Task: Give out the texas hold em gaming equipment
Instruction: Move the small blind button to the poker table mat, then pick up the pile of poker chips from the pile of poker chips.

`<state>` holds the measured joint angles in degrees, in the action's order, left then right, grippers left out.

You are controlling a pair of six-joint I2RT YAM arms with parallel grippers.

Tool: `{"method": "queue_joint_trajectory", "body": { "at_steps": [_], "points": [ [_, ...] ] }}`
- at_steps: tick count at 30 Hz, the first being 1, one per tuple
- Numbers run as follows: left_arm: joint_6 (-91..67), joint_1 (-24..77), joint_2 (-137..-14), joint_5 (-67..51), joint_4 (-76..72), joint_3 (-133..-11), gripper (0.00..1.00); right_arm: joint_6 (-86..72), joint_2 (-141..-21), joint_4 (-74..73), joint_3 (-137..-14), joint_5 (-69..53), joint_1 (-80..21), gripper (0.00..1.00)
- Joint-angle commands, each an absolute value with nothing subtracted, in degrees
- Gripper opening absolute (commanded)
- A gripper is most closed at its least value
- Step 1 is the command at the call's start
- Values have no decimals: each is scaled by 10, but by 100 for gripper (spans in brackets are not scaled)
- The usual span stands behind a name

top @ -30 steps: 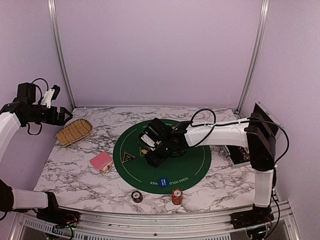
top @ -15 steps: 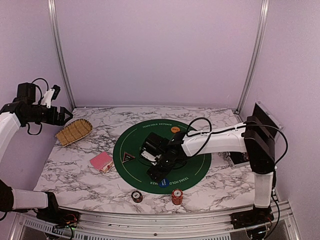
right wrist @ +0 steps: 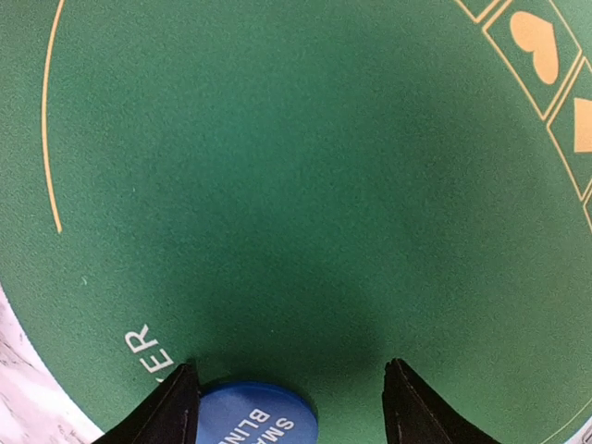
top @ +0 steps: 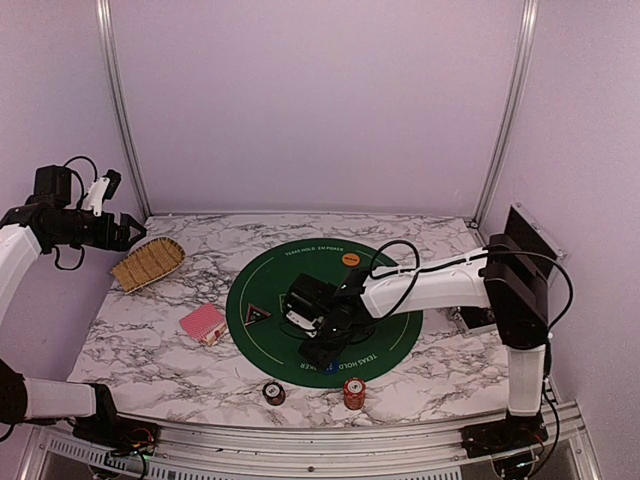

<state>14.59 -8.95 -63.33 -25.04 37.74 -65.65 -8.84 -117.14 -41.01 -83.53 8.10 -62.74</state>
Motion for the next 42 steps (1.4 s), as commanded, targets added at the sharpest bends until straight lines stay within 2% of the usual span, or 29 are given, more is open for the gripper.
{"method": "queue_joint_trajectory", "body": {
  "at_steps": [1, 11, 17, 23, 38, 42],
  "points": [
    [151, -92, -627, -259, 391, -663, 99, -92, -1155, -424, -815, 85, -632, 66],
    [145, -92, -632, -264, 391, -671, 99, -82, -1131, -426, -780, 72, -627, 63],
    [145, -92, -632, -261, 391, -676, 99, -82, -1113, -422, -751, 72, -611, 55],
    [147, -92, -635, -260, 390, -679, 99, -84, -1083, -410, -711, 71, -583, 51],
    [146, -92, -639, -260, 390, -684, 99, -91, -1029, -398, -636, 102, -535, 49],
    [145, -92, -641, -261, 390, -683, 99, -93, -1014, -400, -637, 109, -531, 52]
  ]
}}
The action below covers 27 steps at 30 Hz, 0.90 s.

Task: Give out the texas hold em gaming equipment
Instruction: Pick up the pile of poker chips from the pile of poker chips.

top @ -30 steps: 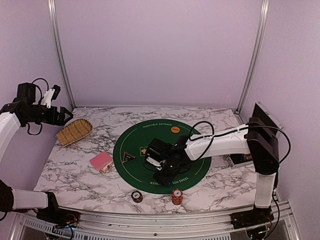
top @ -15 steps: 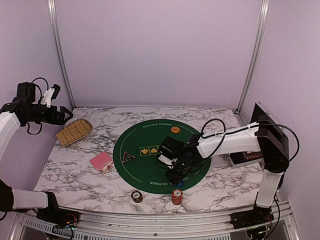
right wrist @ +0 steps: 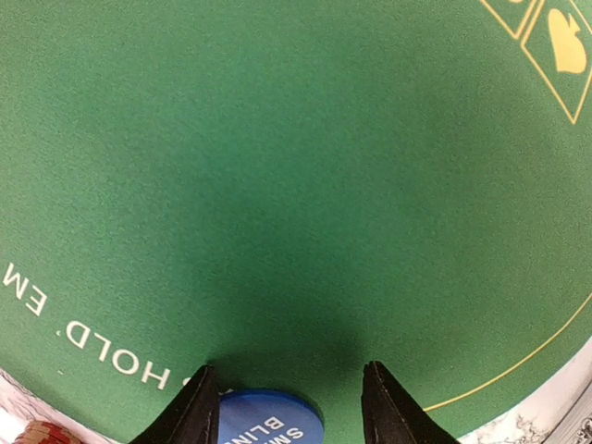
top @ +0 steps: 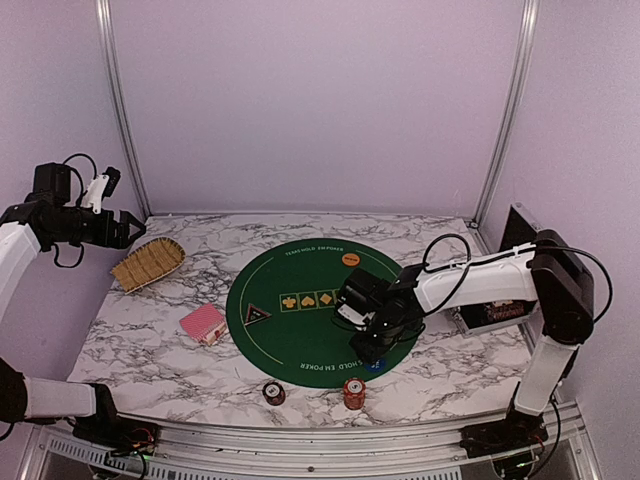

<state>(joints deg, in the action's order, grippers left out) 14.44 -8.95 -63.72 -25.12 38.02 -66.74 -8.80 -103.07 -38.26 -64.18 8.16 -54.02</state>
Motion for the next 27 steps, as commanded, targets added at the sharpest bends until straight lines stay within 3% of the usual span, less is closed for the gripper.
{"method": "queue_joint_trajectory", "body": {
  "at_steps": [1, 10, 14, 17, 27],
  "points": [
    [145, -92, -641, -262, 390, -683, 99, -94, -1012, -401, -641, 107, -531, 53],
    [145, -92, -639, -259, 391, -686, 99, -115, -979, -411, -685, 82, -531, 62],
    [148, -92, -637, -256, 391, -684, 99, -141, -934, -432, -709, 63, -539, 72],
    [149, -92, -638, -258, 391, -683, 99, -163, -905, -452, -727, 63, -579, 81],
    [148, -92, -640, -263, 390, -686, 99, -233, -899, -541, -746, 65, -661, 94]
  ]
}}
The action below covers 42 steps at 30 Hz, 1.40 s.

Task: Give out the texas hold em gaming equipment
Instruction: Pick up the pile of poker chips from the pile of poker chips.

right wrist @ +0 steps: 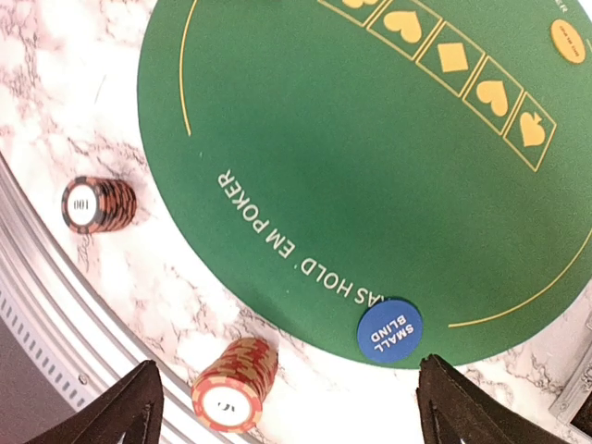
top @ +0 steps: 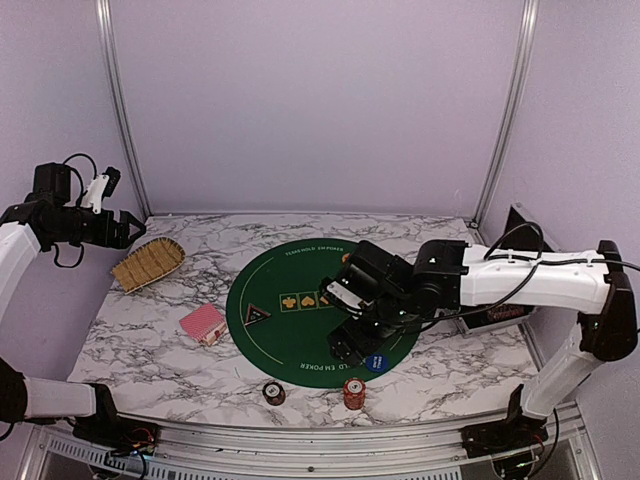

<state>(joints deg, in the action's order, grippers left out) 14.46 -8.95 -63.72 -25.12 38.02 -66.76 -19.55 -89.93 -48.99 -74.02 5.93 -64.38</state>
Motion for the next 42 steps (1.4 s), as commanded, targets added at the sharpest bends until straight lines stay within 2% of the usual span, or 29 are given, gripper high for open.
{"method": "queue_joint_trajectory", "body": {
  "at_steps": [1, 19, 28, 42],
  "points": [
    [148, -92, -639, -264, 390, -685, 99, -235, -903, -543, -747, 67, -666, 94],
    [151, -92, -634, -267, 396, -684, 99, -232, -956, -510, -728, 29, -707, 94],
    [150, -92, -637, -267, 396, -685, 99, -232, -961, -490, -698, 12, -707, 85],
    [150, -92, -635, -267, 396, -686, 99, -233, -969, -476, -682, 9, -708, 79]
  ]
}}
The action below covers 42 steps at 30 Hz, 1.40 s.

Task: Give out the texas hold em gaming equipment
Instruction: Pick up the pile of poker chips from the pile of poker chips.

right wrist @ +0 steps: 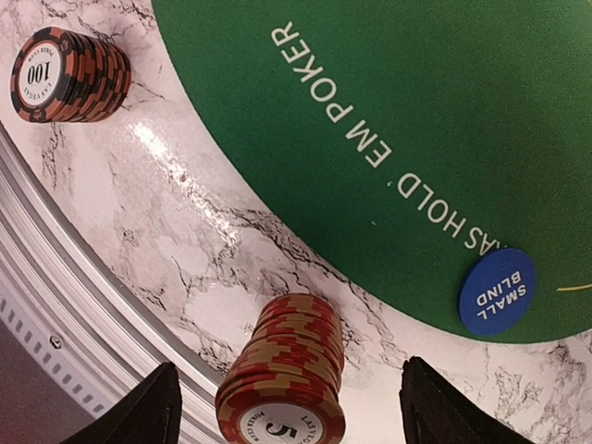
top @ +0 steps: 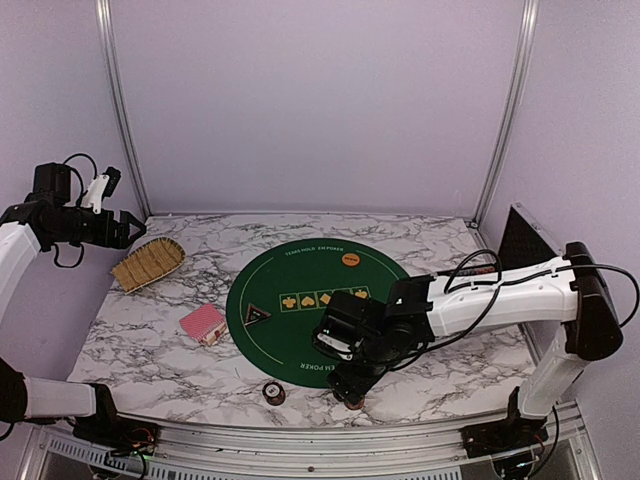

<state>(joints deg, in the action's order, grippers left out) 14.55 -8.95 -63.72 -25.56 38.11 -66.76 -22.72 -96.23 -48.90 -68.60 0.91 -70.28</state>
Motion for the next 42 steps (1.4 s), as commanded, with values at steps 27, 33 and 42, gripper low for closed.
{"method": "queue_joint_trajectory", "body": {
  "at_steps": [27, 33, 42],
  "points": [
    [149, -92, -634, -267, 396, -686, 99, -229, -966, -480, -678, 22, -707, 61],
    [149, -92, -634, -269, 396, -687, 99, -229, -963, -482, -679, 20, -707, 54],
    [149, -92, -635, -269, 396, -687, 99, -229, -954, -496, -693, 19, -708, 47]
  ]
}}
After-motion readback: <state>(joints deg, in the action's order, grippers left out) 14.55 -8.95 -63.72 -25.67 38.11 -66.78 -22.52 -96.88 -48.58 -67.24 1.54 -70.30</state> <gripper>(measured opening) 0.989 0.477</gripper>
